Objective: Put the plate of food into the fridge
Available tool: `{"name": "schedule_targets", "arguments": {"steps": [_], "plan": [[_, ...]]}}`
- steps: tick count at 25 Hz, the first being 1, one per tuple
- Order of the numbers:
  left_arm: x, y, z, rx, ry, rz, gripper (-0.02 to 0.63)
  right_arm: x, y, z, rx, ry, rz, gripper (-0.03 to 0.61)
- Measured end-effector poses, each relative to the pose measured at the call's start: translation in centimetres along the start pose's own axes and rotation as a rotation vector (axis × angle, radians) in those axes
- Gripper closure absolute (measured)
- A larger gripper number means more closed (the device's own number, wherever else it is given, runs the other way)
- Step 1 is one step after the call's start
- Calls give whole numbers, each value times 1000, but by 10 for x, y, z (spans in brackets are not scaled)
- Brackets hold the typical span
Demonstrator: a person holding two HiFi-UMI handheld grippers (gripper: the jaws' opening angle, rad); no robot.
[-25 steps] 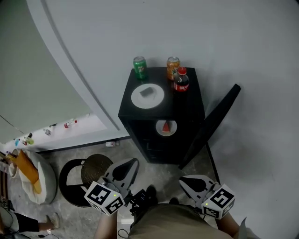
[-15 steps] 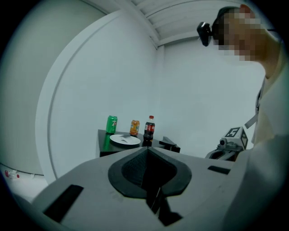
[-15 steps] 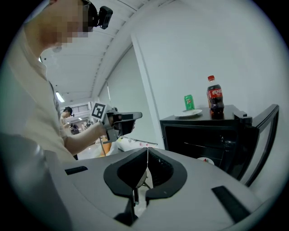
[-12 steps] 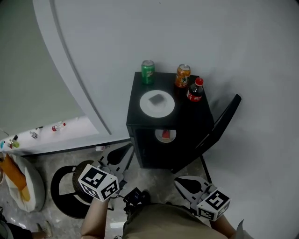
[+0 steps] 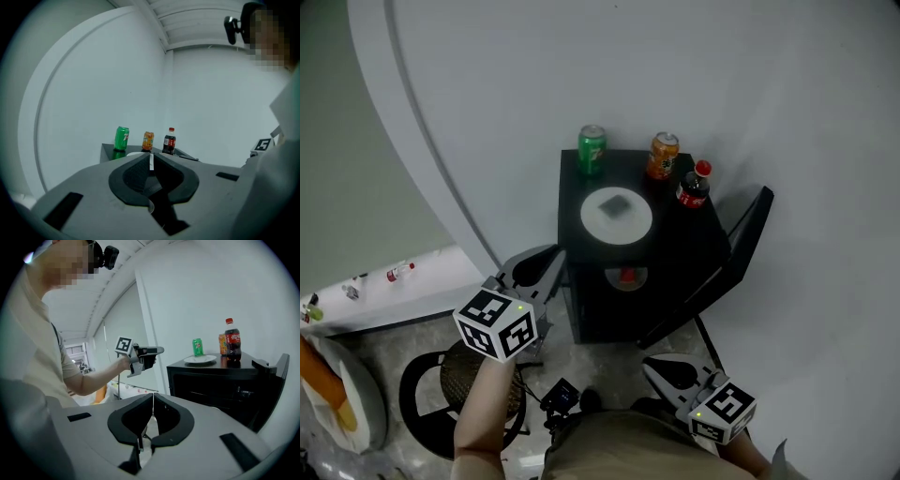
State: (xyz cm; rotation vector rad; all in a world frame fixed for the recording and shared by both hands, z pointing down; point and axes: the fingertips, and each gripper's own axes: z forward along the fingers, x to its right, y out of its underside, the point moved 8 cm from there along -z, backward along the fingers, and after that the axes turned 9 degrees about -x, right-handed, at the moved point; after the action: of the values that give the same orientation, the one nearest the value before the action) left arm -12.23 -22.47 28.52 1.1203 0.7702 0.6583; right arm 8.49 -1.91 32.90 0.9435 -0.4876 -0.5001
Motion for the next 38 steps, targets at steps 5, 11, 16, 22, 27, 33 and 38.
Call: {"name": "schedule_targets", "arguments": {"steps": [5, 11, 16, 22, 27, 33, 38], "plan": [[-13, -4, 27, -44, -10, 10, 555, 6, -6, 4, 3, 1, 5, 558], [-22, -12, 67, -139, -103, 94, 390, 26, -7, 1, 6, -31, 6, 558], [-35, -12, 102, -238, -181, 126, 390, 46, -11, -6, 17, -67, -3, 558], [-35, -12, 126, -309, -215, 149, 390, 73, -6, -13, 16, -84, 13, 558], [-33, -13, 135, -416, -253, 231, 390, 86, -10, -16, 32, -109, 17, 558], [-28, -12, 138, -457, -308, 310, 391, 94, -10, -14, 40, -142, 12, 558], [-30, -8, 129, -449, -301, 261, 393, 98, -8, -14, 36, -159, 17, 558]]}}
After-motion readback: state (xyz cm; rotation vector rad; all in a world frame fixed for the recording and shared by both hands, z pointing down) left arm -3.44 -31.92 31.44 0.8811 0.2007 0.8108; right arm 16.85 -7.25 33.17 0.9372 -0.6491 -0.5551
